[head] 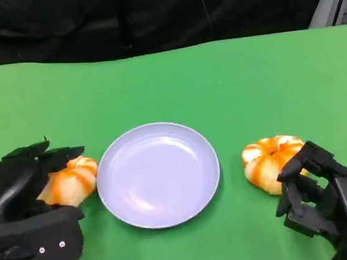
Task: Grasp the bread from the table and place it into the plate.
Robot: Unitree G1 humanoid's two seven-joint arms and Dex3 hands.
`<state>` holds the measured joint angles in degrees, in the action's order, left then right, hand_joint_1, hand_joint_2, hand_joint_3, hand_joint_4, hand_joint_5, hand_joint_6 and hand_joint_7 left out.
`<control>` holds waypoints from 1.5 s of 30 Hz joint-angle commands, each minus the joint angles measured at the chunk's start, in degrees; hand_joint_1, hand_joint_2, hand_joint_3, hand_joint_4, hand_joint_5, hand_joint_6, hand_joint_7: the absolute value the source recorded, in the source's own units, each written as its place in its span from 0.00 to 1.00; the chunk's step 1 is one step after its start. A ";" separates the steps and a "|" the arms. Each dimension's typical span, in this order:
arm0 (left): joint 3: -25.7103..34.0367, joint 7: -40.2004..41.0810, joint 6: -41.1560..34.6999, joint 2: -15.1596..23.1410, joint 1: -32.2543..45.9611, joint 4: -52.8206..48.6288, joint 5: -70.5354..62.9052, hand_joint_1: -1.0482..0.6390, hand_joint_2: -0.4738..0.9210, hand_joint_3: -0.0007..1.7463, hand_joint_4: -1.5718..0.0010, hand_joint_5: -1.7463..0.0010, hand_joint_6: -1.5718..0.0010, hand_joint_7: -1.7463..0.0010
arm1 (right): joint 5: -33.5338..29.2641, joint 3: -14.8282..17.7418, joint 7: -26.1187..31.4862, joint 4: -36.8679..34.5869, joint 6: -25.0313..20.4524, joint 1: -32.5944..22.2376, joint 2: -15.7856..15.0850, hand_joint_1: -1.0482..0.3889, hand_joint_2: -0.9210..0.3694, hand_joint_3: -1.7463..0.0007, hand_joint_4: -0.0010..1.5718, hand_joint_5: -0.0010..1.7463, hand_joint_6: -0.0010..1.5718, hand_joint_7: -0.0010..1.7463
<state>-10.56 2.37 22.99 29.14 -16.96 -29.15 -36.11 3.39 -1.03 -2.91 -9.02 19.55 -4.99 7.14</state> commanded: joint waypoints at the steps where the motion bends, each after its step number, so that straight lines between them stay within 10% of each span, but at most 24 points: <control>1: -1.40 2.34 0.09 0.41 -3.83 -6.51 -0.24 0.12 1.00 0.06 0.85 0.98 0.72 1.00 | 0.08 0.30 0.50 0.07 0.71 -0.01 -0.15 0.64 0.24 0.35 0.53 1.00 0.39 0.94; 33: -12.85 9.28 0.90 -5.86 -17.05 -37.50 -1.66 0.16 1.00 0.10 0.80 0.99 0.70 1.00 | 0.14 0.21 0.12 0.18 0.90 -0.07 -0.31 0.63 0.24 0.35 0.53 1.00 0.39 0.94; 43: -11.13 16.31 4.73 -6.92 -15.63 -38.20 1.42 0.58 1.00 0.16 0.35 0.90 0.36 0.93 | 0.31 0.26 0.24 0.40 0.41 -0.01 -0.25 0.64 0.23 0.35 0.53 1.00 0.39 0.94; 44: -10.78 17.02 5.43 -6.91 -15.48 -38.25 1.89 0.61 1.00 0.20 0.48 0.41 0.45 0.53 | 0.29 0.30 0.18 0.30 0.52 0.04 -0.34 0.64 0.23 0.35 0.53 1.00 0.39 0.94; 45: -10.58 17.56 5.94 -6.90 -15.40 -38.32 2.21 0.62 1.00 0.22 0.54 0.21 0.55 0.29 | 0.28 0.32 0.15 0.23 0.60 0.07 -0.40 0.63 0.24 0.35 0.53 1.00 0.38 0.94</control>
<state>-22.00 18.46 26.90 22.28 -33.94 -66.90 -35.20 3.30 -1.09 -2.87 -9.19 19.83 -4.91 7.20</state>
